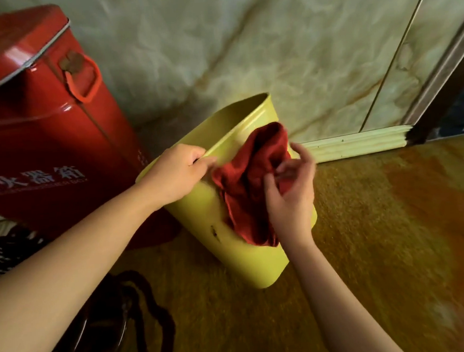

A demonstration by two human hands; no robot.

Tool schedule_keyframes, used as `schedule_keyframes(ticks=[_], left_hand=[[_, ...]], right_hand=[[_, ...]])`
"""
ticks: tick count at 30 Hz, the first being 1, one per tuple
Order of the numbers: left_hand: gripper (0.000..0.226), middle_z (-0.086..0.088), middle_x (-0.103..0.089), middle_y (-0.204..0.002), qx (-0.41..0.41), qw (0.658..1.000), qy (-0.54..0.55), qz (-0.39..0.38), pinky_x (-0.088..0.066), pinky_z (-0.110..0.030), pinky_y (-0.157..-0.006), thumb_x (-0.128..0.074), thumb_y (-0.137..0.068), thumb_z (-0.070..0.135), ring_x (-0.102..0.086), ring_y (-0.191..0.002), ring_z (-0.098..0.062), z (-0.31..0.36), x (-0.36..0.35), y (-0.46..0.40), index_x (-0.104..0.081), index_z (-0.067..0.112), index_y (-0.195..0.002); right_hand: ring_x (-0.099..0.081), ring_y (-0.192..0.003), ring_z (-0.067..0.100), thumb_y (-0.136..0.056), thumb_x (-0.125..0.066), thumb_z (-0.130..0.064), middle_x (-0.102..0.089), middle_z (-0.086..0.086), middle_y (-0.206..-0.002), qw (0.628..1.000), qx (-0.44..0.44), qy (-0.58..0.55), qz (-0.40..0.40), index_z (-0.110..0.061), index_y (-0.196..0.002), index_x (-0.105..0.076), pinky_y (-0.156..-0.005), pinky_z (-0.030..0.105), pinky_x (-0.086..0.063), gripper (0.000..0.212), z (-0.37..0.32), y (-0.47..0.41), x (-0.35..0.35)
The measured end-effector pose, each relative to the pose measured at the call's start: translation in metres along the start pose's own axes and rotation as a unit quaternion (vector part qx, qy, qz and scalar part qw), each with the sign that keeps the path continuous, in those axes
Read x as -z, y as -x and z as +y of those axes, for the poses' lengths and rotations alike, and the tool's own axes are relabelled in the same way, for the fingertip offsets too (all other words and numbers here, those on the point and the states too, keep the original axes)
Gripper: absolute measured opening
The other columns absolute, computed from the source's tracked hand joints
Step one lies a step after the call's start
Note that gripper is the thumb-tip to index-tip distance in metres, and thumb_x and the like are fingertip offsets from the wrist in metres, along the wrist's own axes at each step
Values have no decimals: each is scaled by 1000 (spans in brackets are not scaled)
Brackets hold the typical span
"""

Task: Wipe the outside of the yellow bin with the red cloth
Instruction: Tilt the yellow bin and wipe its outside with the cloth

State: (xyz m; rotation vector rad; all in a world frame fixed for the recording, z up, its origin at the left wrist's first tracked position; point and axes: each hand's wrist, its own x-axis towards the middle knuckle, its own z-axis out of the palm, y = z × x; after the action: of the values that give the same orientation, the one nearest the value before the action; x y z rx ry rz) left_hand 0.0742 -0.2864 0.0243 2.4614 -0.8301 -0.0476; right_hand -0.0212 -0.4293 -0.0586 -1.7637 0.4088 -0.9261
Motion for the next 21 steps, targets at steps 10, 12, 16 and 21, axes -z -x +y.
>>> schedule_keyframes(ticks=[10, 12, 16, 21], left_hand=[[46, 2, -62, -108, 15, 989, -24, -148, -41, -23, -83, -70, -70, 14, -56, -97, -12, -15, 24, 3, -53, 13, -113], [59, -3, -64, -113, -23, 997, -56, -47, -35, -11, -79, -74, -65, 14, -54, -97, -4, -14, 22, 10, -52, 15, -120], [63, -7, -62, -119, -20, 991, -125, 50, -42, -28, -93, -74, -64, 25, -57, -106, -23, -11, 15, 26, -52, 20, -122], [58, 31, -65, -98, -14, 996, -51, -78, -41, -4, -82, -71, -68, 14, -61, -95, 3, -14, 40, 19, -54, 50, -111]], right_hand=[[-17, -139, 29, -81, -36, -42, -22, 13, -150, 988, -101, 45, 109, -19, -142, -26, -113, 49, -11, 65, 36, 8, -48], [-34, -124, 37, -76, -35, -36, -43, 19, -126, 945, -248, 64, 203, -8, -122, -43, -105, 52, -23, 55, 31, 6, -52], [-44, -115, 35, -76, -32, -28, -58, 18, -113, 923, -320, 36, 209, -6, -105, -58, -100, 43, -27, 45, 35, 5, -43], [11, -144, 7, -79, -26, -53, 2, -15, -156, 979, -112, 140, -100, -44, -143, -3, -112, 48, 9, 69, 55, 76, -23]])
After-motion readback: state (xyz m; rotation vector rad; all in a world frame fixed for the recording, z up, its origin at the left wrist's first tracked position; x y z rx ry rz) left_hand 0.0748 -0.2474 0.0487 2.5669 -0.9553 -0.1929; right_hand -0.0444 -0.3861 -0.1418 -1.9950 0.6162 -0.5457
